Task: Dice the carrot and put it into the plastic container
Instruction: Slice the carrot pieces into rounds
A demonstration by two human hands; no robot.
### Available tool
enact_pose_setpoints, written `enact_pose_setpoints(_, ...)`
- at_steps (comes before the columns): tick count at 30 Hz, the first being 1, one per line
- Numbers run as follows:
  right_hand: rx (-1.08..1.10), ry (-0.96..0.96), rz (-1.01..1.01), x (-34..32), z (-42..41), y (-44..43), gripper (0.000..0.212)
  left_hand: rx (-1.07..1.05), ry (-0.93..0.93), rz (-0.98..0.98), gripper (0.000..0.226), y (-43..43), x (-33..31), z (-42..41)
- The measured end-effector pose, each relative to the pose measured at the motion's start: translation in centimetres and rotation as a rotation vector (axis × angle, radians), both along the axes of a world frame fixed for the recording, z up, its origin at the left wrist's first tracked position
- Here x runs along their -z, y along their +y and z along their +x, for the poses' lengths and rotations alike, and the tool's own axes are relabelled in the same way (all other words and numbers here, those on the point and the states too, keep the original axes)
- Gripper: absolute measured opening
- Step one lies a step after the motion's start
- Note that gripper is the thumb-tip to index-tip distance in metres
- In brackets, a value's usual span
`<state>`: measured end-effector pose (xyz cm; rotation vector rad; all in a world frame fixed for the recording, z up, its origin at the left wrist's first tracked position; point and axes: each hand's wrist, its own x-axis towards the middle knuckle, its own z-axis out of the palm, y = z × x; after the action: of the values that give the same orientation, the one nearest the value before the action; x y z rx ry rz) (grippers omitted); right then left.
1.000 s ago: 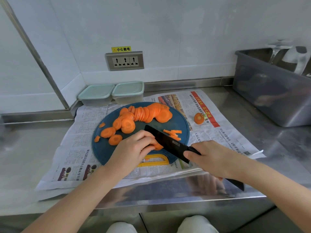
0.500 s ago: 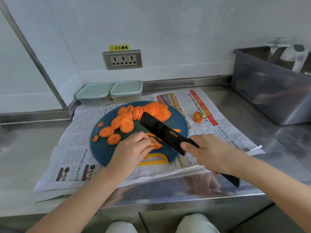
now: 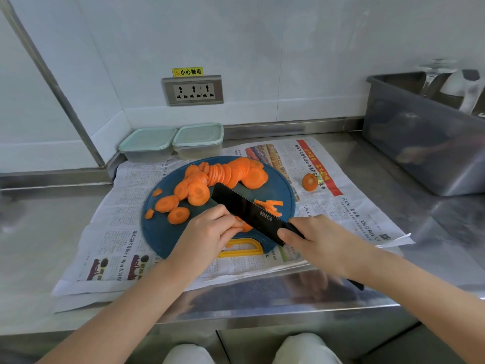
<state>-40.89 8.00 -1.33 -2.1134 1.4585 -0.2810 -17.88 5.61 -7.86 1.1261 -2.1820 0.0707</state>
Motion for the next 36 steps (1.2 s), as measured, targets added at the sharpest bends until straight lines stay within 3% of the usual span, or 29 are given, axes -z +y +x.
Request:
enact_pose_setpoints(7, -0.010, 0.130, -0.108, 0.8, 0.6, 0.3, 0.034, -0.003, 0.042, 0.034, 0.012, 0.0, -0.1, -0.2)
enact_pose_setpoints(18, -0.044, 0.234, -0.028, -0.3, 2.0, -1.0, 0.033, 0.005, 0.084, 0.014, 0.009, -0.2, 0.4, -0.2)
enact_pose_setpoints(23, -0.017, 0.190, 0.036, -0.7, 2.1, -1.4, 0.032, 0.011, 0.086, 0.007, 0.009, -0.4, 0.4, -0.2)
enact_pose_setpoints(27, 0.076, -0.028, 0.230, -0.8, 1.2, -1.4, 0.028, 0.022, 0.090, 0.001, 0.011, 0.0, 0.3, -0.2)
enact_pose_setpoints(36, 0.072, -0.058, 0.104, -1.1, 0.3, -0.3, 0.034, 0.020, 0.054, -0.035, 0.008, -0.1, 0.1, 0.1)
